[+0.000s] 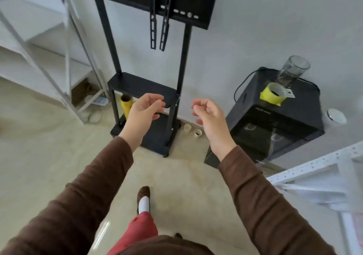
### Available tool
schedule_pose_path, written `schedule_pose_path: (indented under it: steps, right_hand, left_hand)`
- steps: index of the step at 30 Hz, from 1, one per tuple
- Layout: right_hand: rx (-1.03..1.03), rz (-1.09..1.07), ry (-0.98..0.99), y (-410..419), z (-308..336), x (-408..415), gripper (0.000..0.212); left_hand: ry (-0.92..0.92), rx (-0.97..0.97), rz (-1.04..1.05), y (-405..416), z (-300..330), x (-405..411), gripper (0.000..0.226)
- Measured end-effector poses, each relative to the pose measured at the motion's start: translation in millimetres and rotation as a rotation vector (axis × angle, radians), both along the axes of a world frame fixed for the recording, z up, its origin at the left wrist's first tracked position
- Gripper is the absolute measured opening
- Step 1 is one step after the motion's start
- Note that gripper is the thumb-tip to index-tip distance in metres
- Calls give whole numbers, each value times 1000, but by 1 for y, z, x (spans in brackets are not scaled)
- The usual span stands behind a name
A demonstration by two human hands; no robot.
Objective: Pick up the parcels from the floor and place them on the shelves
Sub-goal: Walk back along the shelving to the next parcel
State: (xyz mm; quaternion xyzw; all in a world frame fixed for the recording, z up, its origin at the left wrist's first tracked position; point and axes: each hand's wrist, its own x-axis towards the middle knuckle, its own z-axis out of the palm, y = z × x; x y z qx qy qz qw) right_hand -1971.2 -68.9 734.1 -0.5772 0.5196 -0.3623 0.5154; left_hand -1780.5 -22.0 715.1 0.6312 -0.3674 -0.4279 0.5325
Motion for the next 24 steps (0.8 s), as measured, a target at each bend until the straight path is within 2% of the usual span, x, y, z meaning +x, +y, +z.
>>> schedule_pose_path:
  steps: [6, 14, 24]
  right_hand:
    - [79, 320, 5, 23, -24, 165, 13]
    - [137, 608, -12, 60, -54, 410, 13]
    - [208, 807, 24, 77, -74, 594, 13]
  left_hand:
    - [44, 11, 314, 71, -15, 142, 13]
    - [36, 53, 593, 151, -40, 347, 12]
    - [91, 88, 795, 195, -66, 500, 12]
